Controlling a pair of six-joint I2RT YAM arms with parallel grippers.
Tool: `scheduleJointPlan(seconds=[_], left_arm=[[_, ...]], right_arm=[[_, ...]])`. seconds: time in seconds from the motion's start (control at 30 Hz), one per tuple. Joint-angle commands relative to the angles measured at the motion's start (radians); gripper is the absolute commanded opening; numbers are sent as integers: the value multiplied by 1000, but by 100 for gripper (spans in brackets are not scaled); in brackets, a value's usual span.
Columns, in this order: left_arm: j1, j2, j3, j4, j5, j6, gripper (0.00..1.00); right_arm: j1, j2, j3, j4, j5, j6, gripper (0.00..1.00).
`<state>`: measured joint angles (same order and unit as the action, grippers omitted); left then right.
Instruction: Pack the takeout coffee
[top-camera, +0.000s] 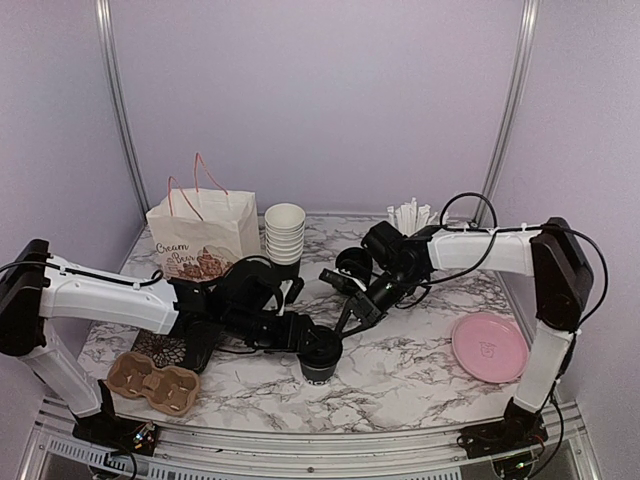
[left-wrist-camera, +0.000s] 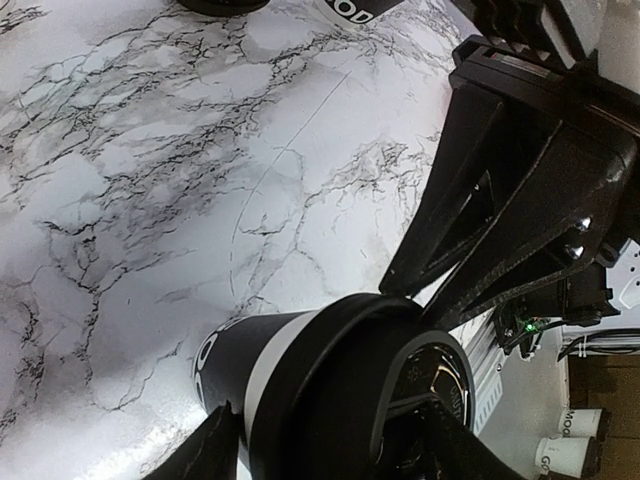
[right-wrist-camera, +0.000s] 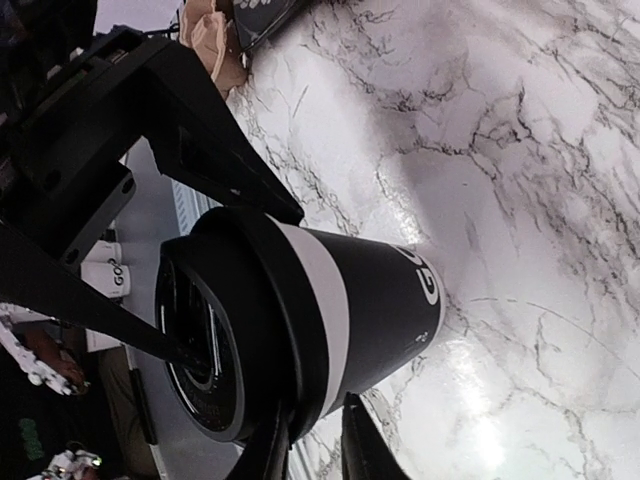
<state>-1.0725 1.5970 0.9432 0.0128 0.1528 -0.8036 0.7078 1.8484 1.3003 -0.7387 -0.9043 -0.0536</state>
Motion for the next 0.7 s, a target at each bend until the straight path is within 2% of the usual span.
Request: scheduleJointPlan(seconds=[0.0, 0.1, 0.27, 0.67], left_arm=[[-20, 57, -31, -105, -42, 22, 67], [-21, 21, -14, -107, -62, 24, 75], [-21, -35, 17, -145, -90, 34, 84], [-18, -136, 34, -235, -171, 74, 89]], right_arm=[[22, -11, -12, 99, 113, -93, 22], [-27, -55, -5, 99, 2, -98, 32], [-55, -101, -21, 76, -28, -124, 41], [-46, -247, -221, 114, -29, -164, 51]])
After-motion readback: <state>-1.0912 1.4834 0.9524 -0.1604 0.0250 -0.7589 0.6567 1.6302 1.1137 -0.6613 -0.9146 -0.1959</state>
